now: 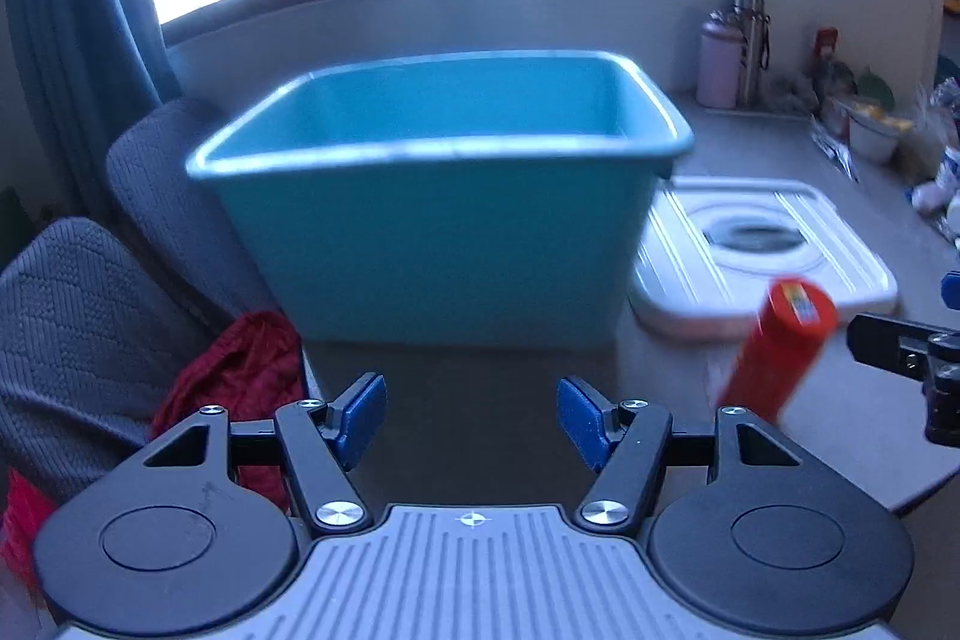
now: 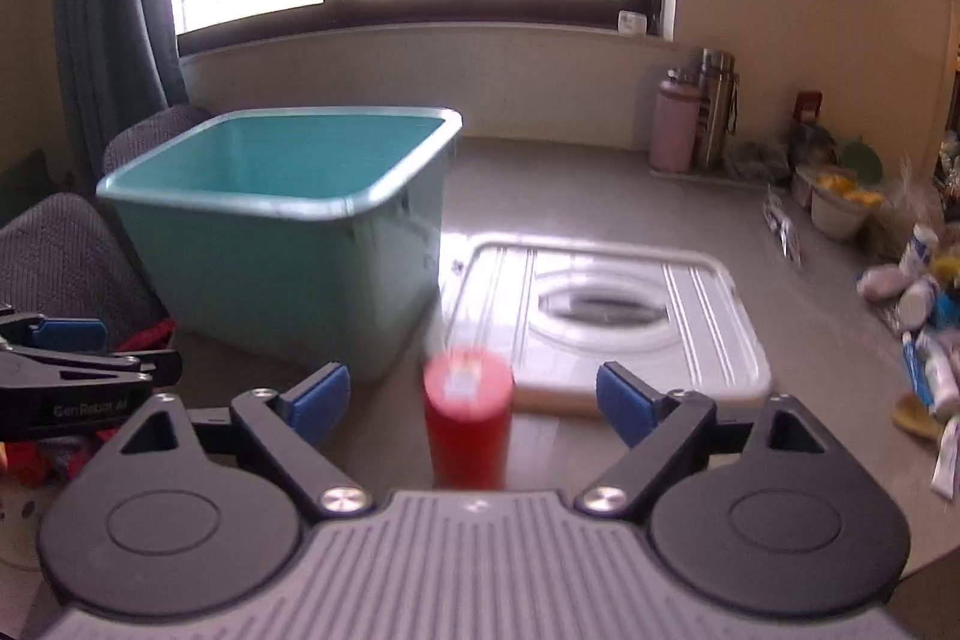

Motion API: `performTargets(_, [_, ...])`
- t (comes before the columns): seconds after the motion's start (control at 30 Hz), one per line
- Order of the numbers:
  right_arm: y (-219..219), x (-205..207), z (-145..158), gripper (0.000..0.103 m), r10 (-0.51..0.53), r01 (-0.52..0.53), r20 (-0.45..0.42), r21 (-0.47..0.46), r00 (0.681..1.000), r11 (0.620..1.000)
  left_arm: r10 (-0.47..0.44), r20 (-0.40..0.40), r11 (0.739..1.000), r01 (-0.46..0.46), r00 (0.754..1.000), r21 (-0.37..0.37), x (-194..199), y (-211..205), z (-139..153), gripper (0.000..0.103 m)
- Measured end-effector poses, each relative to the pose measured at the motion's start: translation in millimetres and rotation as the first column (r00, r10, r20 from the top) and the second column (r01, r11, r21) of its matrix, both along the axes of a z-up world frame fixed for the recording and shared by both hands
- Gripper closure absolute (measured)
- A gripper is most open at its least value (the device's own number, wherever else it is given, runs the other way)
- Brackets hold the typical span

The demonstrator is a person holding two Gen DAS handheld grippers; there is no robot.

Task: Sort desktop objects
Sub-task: 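Move the left gripper to the remaining red canister on the table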

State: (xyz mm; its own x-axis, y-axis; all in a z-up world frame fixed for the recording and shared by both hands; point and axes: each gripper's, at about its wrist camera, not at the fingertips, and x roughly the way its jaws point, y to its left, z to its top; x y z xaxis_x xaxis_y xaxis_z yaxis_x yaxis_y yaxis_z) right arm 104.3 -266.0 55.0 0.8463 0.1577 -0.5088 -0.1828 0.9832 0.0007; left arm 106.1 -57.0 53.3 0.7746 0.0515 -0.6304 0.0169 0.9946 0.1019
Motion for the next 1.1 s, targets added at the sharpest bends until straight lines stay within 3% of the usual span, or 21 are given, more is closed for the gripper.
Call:
performTargets(0.4, [-12,-31,-65,0.013,0.044,-0.045,0.075,0.008,0.996,0.999,0.012,0.111,1.000,-0.011,0.994,-0.016,-26,-6,-50,0.037])
performTargets(0.73, [-22,-52,-75,0.013,0.014,-0.013,0.068,-0.007,0.998,1.000,-0.115,0.164,0.991,0.124,0.980,-0.044,-37,-35,-73,0.037])
performTargets(1.1, [-38,-68,-92,0.013,-0.031,0.032,0.045,-0.026,0.998,0.999,-0.181,0.186,0.976,0.200,0.966,-0.084,-32,-64,-98,0.037])
